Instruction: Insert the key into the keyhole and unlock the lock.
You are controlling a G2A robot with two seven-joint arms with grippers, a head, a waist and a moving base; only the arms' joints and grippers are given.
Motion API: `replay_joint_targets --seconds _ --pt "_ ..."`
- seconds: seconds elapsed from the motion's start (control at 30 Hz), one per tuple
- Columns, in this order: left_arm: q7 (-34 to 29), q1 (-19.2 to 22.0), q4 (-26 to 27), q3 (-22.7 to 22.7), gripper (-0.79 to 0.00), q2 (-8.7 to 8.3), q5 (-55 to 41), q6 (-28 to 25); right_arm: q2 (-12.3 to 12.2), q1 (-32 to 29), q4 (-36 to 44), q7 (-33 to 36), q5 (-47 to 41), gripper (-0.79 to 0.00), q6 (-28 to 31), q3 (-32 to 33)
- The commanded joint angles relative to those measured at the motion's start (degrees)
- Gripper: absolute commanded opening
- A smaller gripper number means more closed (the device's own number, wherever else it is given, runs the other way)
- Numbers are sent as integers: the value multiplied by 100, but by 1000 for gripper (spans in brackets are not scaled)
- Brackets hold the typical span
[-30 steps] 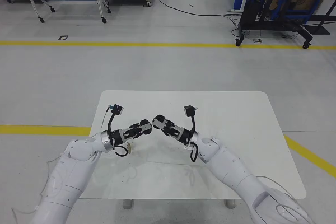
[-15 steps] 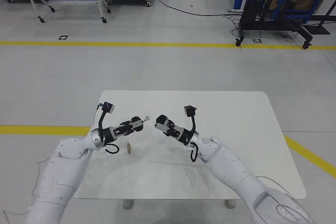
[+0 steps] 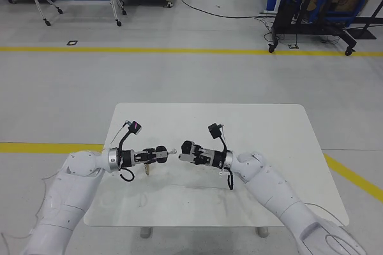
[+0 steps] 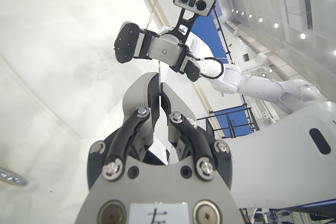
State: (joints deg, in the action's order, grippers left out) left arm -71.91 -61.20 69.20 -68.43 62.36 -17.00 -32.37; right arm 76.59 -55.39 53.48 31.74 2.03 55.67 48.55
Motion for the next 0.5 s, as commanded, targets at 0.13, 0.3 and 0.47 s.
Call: replay_joint_targets --seconds 0.13,0.3,0.47 --pt "12 12 71 195 -785 -81 59 -12 -51 96 8 1124 -1033 -477 -208 -99" --pt "77 40 99 347 -785 -142 87 -77 -53 185 -50 1676 -1521 -496 -351 -188" --pt "147 60 111 462 -785 -201 37 -147 -38 262 -148 2042 -1916 -520 -434 -257"
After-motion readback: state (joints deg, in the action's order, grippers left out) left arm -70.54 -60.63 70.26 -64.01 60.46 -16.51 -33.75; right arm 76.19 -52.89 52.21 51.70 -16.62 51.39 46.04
